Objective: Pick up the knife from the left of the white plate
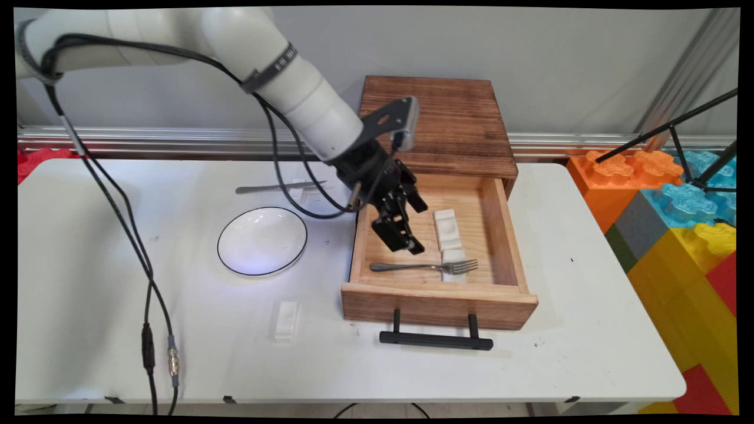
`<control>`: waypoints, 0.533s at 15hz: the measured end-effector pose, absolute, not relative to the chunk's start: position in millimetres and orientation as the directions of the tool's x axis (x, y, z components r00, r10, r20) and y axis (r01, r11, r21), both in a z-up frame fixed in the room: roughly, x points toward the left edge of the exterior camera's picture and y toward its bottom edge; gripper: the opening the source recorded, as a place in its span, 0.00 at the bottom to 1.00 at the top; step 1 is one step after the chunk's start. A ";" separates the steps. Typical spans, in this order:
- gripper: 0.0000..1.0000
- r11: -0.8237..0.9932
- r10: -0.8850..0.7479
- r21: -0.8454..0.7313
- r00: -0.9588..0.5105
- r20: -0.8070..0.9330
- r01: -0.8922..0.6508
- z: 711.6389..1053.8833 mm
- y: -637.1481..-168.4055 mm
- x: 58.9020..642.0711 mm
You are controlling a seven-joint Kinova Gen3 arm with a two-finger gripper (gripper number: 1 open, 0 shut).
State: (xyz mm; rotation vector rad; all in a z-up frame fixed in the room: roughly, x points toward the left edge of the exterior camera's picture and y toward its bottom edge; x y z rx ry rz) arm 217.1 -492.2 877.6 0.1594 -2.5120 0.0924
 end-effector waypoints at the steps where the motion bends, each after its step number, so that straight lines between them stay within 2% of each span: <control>1: 1.00 0.990 -0.098 -0.027 -0.805 0.586 -0.140 881.8 -491.9 222.9; 8: 1.00 0.989 -0.065 -0.071 -0.803 0.593 -0.133 908.1 -505.1 261.8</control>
